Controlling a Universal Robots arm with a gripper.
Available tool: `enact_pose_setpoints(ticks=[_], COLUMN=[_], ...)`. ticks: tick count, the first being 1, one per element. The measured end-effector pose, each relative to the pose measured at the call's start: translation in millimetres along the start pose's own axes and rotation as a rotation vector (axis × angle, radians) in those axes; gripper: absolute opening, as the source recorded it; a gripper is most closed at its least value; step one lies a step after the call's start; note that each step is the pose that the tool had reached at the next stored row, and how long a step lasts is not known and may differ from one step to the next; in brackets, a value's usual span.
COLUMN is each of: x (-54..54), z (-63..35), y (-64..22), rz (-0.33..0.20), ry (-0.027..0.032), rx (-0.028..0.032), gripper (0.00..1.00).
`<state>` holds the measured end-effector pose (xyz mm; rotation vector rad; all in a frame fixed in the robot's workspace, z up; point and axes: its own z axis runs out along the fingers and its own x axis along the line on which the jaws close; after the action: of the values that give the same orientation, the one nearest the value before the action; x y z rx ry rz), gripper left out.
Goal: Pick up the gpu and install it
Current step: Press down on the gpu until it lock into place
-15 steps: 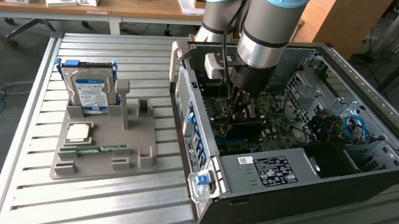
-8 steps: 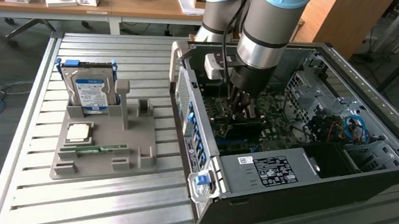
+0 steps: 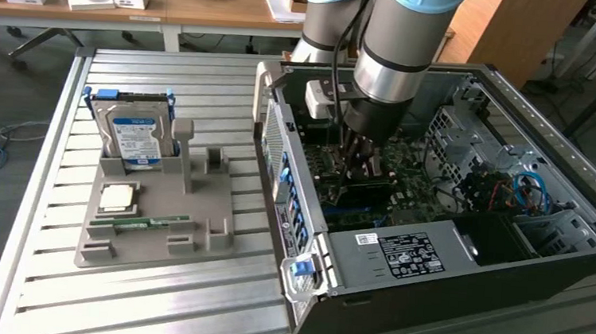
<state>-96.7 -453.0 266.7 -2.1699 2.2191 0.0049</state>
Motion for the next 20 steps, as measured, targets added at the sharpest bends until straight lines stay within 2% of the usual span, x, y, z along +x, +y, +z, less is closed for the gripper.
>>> enact_pose_setpoints(ticks=[20], x=[0.1], z=[1.6], y=[0.2], rz=[0.0], ry=[0.0001], rx=[0.0], gripper=[0.11])
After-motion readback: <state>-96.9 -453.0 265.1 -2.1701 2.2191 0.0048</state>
